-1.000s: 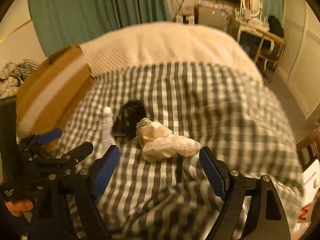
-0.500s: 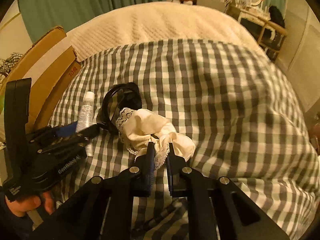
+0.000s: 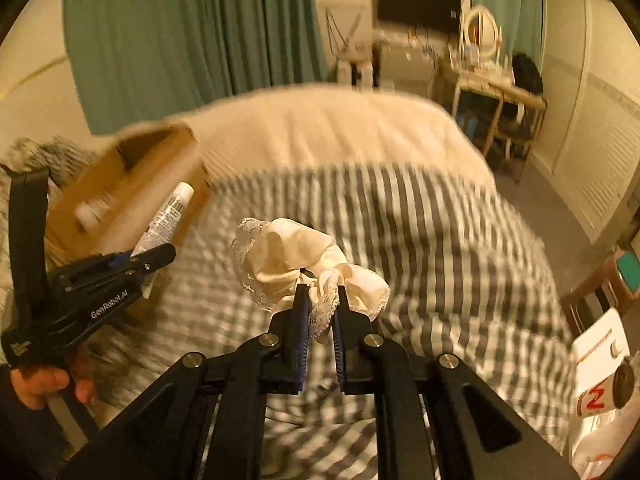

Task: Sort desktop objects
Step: 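Drop the white tube into the box while the right tool drops the lace cloth, then grasp the black pouch with the left tool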

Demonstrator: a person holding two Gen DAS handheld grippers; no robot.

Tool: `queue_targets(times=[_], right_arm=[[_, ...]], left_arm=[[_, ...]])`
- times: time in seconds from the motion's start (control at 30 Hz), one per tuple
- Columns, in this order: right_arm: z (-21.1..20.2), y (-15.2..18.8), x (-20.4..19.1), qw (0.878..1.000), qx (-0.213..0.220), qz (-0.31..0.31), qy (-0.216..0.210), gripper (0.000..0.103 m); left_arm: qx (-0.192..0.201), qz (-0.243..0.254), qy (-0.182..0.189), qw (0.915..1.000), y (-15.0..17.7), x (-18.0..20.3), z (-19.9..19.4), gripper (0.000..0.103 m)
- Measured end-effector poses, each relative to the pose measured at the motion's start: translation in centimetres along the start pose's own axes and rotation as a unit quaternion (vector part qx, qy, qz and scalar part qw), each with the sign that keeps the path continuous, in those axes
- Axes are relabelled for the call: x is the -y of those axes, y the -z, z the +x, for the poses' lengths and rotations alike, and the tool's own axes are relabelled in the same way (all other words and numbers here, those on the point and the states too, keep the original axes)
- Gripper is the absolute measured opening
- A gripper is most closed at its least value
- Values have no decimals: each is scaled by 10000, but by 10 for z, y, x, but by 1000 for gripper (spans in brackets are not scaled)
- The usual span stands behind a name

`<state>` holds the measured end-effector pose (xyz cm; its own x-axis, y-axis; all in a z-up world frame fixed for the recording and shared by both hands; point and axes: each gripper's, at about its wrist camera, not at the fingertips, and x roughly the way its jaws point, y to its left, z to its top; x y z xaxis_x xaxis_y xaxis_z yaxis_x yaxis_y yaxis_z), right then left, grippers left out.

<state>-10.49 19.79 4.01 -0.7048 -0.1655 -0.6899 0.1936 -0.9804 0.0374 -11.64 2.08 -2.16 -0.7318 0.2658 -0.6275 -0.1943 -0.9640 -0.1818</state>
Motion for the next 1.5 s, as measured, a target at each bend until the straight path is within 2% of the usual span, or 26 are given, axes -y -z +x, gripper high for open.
queue_targets(times=[0.13, 0.27, 0.43, 0.57, 0.67, 0.7, 0.73, 0.77, 0.8, 0.83, 0.9, 1.03, 1.13, 1.2, 1.27, 1.37, 1.5], right_arm=[[-39, -34, -34, 9978, 469, -156, -434, 10], [-56, -63, -83, 9896, 779, -379, -1145, 10], [-18, -82, -150, 9818, 615, -650, -1678, 10], [36, -91, -196, 9797, 305, -772, -1823, 10], [67, -95, -211, 9822, 198, -683, -1738, 21], [77, -96, -214, 9834, 190, -591, -1704, 37], [83, -97, -214, 9838, 184, -504, -1709, 53], [87, -98, -212, 9836, 219, -406, -1742, 57], [88, -98, -208, 9840, 289, -344, -1725, 59], [87, -99, -206, 9846, 335, -325, -1686, 59], [82, -97, -196, 9875, 457, -284, -1483, 59], [48, -85, -169, 9902, 665, -158, -1215, 59], [17, -71, -133, 9938, 733, -148, -817, 60], [-6, -62, -101, 9966, 686, -164, -417, 61], [-25, -56, -75, 9978, 629, -187, -82, 62], [-52, -41, -24, 9966, 678, -67, 469, 66], [-55, -26, 31, 9957, 565, 558, 475, 66]], left_arm=[[440, 28, -314, 9985, -32, -22, -51, 13], [723, -93, -643, 9953, -52, -58, -75, 13], [798, -184, -987, 9917, -49, -123, -64, 13], [437, -362, -1186, 9913, -36, -165, -29, 13], [335, -356, -1395, 9890, -28, -177, -15, 15], [333, -347, -1416, 9888, -26, -178, -14, 21], [285, -340, -1388, 9893, -25, -178, -12, 42], [155, -367, -1371, 9898, -25, -178, -10, 60], [75, -419, -1414, 9890, -25, -178, -10, 88], [109, -497, -1452, 9881, -24, -178, -14, 93], [380, -525, -1374, 9884, -24, -173, -28, 95], [622, -499, -1353, 9876, -24, -155, -51, 97], [740, -474, -1083, 9902, -19, -129, -70, 99], [783, -398, -832, 9927, -18, -106, -79, 103], [832, -291, -636, 9941, -13, -77, -84, 103], [604, 10, -513, 9969, -5, -27, -74, 103], [-29, 424, -529, 9977, 8, 35, -33, 103]])
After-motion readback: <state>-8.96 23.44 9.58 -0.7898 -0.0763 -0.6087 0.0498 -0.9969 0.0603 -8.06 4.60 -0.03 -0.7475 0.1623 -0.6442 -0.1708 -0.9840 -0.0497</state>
